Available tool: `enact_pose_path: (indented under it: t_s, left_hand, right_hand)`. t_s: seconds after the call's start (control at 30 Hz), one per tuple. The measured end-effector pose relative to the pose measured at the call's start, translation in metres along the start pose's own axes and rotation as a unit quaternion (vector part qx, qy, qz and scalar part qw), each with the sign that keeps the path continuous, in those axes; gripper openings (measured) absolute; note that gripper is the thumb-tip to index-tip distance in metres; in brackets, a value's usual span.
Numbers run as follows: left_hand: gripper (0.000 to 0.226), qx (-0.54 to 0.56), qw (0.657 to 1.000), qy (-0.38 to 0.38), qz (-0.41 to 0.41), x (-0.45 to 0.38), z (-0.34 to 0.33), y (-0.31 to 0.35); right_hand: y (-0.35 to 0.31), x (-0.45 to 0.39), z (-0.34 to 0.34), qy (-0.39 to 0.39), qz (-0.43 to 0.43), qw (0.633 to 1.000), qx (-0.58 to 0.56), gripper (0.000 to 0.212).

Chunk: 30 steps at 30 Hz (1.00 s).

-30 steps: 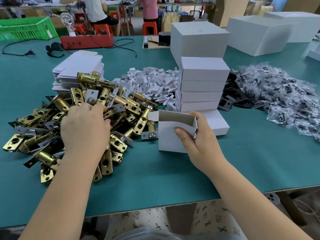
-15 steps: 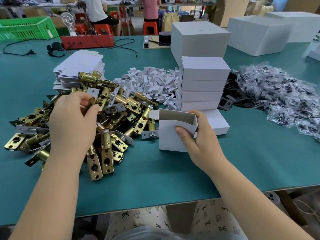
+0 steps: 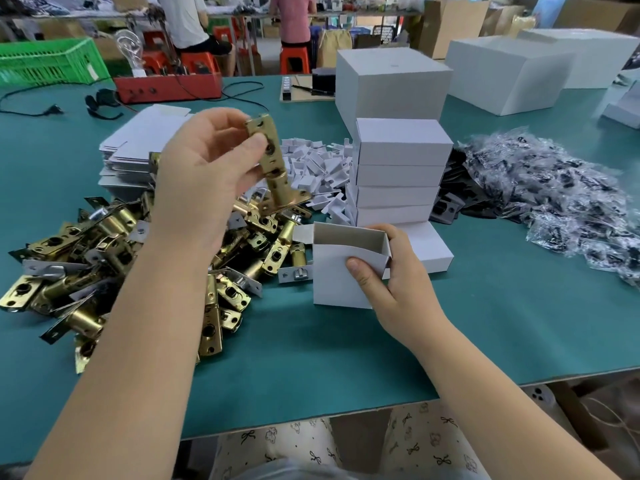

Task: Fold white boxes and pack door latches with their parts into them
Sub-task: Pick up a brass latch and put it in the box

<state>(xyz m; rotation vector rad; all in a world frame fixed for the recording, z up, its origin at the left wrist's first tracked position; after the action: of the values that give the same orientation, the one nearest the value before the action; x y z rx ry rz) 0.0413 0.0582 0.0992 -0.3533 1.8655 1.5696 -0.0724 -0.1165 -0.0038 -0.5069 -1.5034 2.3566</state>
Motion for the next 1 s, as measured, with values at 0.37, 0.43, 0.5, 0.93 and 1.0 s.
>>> enact_pose_path:
  t_s: [0.37,0.43,0.5,0.93,1.0]
  left_hand:
    - [0.018,0.086,0.954,-0.278,-0.076,0.018,-0.090,0.022]
    - [0.020,0.038,0.954,-0.283,-0.094,0.020,-0.088,0.021]
    - [0.020,0.014,0.957,-0.271,-0.106,0.019,-0.082,0.021]
    - [0.023,-0.047,0.953,-0.270,-0.131,0.028,-0.081,0.022]
    - [0.020,-0.075,0.943,-0.296,-0.131,0.033,-0.086,0.020]
  right_hand:
    - [-0.007,0.001,0.002,0.010,0.043,0.999,-0.007,0.027]
    - [-0.004,0.000,0.002,0.004,0.026,0.999,-0.019,0.031]
    - [-0.002,-0.002,0.002,0.002,0.017,1.000,-0.023,0.031]
    - [-0.007,-0.001,0.003,0.013,0.033,0.999,-0.010,0.030]
    - [-0.007,-0.001,0.003,0.011,0.038,0.999,-0.016,0.030]
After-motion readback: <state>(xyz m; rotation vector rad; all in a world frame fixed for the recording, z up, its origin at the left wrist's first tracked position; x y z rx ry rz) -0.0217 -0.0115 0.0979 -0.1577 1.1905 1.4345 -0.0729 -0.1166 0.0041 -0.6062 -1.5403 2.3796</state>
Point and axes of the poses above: each hand's wrist, its own x-axis away from the middle knuckle, its own z-axis out of the back of the hand, y = z × x, the point moved 7 cm from there along -x, towards the middle knuckle, and after that the axes turned 15 degrees about -z, right-handed, at the moved point
